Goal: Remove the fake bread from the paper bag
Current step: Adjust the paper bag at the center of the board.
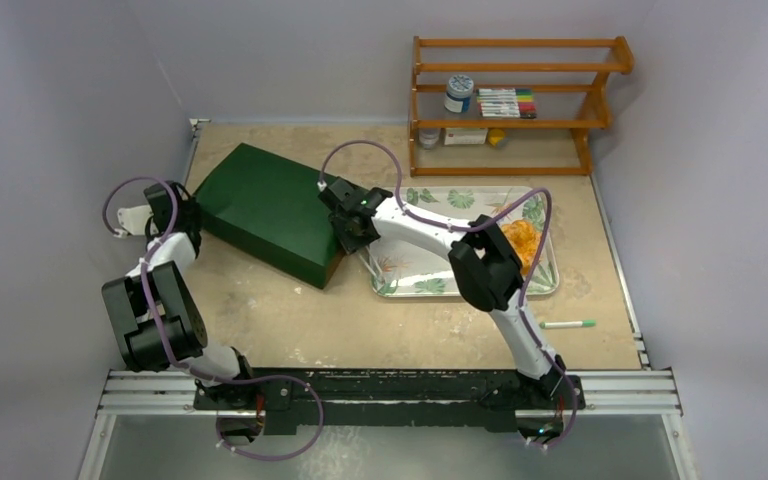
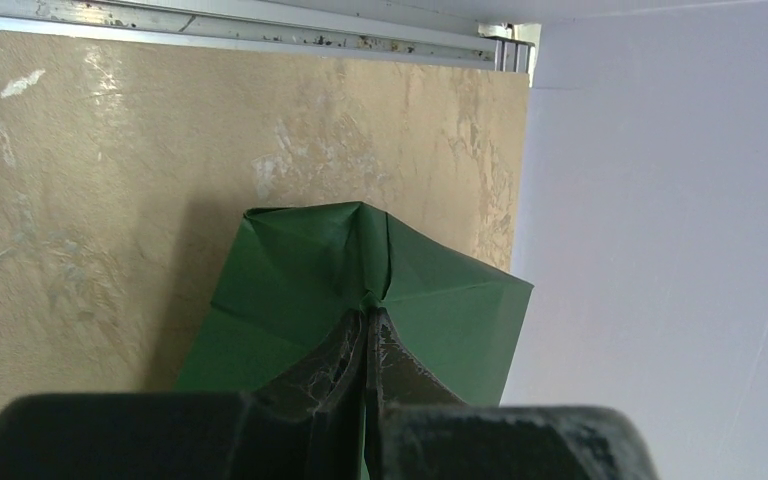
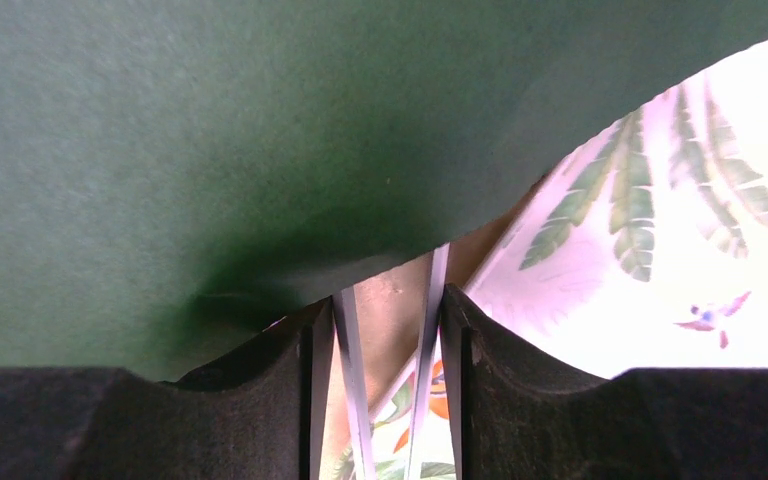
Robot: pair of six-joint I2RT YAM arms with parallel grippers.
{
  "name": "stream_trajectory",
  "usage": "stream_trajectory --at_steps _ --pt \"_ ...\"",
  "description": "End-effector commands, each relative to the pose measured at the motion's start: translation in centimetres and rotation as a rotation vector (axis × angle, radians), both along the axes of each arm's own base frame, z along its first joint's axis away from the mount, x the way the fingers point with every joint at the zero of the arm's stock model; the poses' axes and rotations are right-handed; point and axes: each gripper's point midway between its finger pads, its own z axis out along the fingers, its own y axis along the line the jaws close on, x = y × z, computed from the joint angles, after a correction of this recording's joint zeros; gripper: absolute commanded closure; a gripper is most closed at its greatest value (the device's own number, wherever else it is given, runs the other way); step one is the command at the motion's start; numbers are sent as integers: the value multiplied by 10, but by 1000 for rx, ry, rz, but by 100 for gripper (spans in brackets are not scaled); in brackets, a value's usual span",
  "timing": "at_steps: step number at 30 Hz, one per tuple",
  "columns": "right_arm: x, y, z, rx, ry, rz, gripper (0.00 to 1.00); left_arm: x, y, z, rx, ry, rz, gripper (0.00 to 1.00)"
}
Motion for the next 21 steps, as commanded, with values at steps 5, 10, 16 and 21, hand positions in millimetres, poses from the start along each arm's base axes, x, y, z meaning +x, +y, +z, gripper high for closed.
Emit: stream_trajectory --at_steps 5,10,16,21 --pt "-17 6 -1 69 39 2 54 3 17 24 19 -67 48 100" --pt "-19 6 -2 80 40 3 49 2 20 21 17 -59 51 100" --pt "-25 -4 1 81 28 -19 48 0 27 19 23 -48 60 100" --pt "-25 -10 9 66 -4 -36 51 -2 30 15 18 -39 75 100"
